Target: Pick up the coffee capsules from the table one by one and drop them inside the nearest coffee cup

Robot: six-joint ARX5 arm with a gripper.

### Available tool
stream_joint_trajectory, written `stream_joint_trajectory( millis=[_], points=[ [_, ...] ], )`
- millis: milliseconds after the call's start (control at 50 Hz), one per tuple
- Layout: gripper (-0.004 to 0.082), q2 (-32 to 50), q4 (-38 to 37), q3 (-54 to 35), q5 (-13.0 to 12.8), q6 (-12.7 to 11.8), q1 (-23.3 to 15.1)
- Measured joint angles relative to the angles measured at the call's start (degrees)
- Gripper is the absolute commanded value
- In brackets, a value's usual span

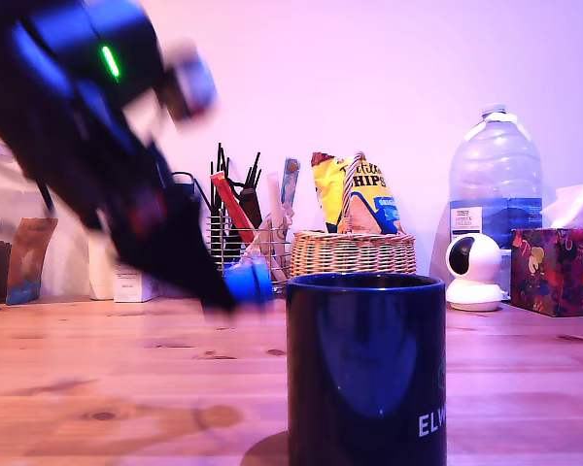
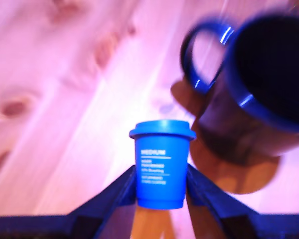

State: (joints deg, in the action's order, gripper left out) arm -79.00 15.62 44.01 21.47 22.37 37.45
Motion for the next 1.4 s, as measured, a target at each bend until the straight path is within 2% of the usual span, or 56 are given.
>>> stream_joint_trajectory(
  millis=[40, 60, 180, 200, 220, 260, 280, 380, 480, 740, 760, 800, 860, 1060, 1140, 1400],
  points=[
    [0.0198, 2.0, 1.1, 0.0, 0.2, 0.0, 0.0],
    [0.0198, 2.9, 1.8, 0.0, 0.3, -1.0, 0.0],
    [0.0198, 8.1, 5.0, 0.0, 0.5, -1.5, 0.5],
    [0.0198, 8.7, 5.7, 0.0, 0.6, -2.6, 0.7],
    [0.0198, 9.3, 6.1, 0.0, 0.7, -2.7, 0.9],
    [0.0198, 10.3, 7.2, 0.0, 1.0, -2.7, 1.3],
    [0.0198, 10.7, 7.6, 0.0, 1.1, -3.8, 1.6],
    [0.0198, 11.6, 8.8, 0.0, 2.3, -4.8, 3.0],
    [0.0198, 11.6, 9.3, 0.0, 3.5, -6.0, 4.0],
    [0.0198, 11.5, 7.2, 0.0, 3.6, -6.3, 6.5],
    [0.0198, 11.5, 6.6, 0.0, 3.7, -7.2, 6.8],
    [0.0198, 11.3, 5.6, 0.0, 3.9, -7.2, 7.3],
    [0.0198, 10.9, 4.3, 0.0, 4.0, -8.4, 8.1],
    [0.0198, 6.1, 1.1, 0.0, 4.0, -8.8, 10.0],
    [0.0198, 4.5, 0.0, 0.0, 4.0, -9.9, 10.7],
    [0.0198, 1.2, -0.2, 1.9, 3.2, -10.3, 13.2]
  ],
)
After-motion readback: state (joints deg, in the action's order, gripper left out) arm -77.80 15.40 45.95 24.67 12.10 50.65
